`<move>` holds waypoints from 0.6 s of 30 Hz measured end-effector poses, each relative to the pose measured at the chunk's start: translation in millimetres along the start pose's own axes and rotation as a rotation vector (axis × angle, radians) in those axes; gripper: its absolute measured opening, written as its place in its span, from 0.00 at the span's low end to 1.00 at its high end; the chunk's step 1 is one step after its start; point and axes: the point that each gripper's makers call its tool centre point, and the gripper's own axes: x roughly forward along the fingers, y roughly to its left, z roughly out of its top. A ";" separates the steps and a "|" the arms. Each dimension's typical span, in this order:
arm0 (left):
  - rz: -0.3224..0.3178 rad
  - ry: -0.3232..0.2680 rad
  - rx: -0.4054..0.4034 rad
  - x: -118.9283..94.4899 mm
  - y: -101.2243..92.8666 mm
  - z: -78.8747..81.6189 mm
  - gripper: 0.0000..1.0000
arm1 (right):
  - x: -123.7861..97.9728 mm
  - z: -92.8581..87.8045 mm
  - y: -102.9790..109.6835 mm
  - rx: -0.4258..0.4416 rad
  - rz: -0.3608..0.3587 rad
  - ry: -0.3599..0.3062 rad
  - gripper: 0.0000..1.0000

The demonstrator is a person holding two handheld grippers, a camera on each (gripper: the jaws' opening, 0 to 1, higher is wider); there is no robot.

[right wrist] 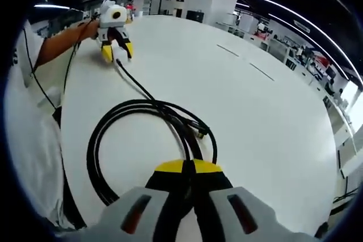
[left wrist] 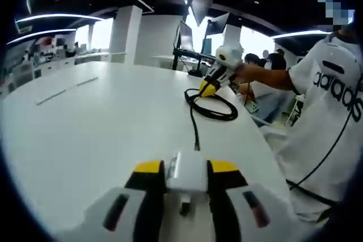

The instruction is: Plug the desk Type‑C cable into the charger adapter.

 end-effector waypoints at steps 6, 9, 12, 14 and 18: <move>0.004 -0.003 -0.004 2.4 9.7 3.3 0.29 | 6.2 3.8 -6.0 -0.002 -0.014 0.010 0.02; 0.007 0.000 -0.002 3.5 14.5 5.2 0.29 | 9.2 6.2 -9.5 -0.012 -0.025 0.017 0.02; 0.005 0.006 -0.002 4.4 18.7 6.4 0.29 | 12.0 7.6 -13.6 -0.008 -0.028 0.020 0.02; 0.006 0.013 -0.002 4.7 22.3 7.2 0.29 | 13.7 9.6 -16.0 -0.006 -0.030 0.020 0.02; 0.007 0.018 -0.003 5.5 30.2 8.9 0.29 | 16.8 10.8 -19.2 -0.014 -0.043 0.027 0.02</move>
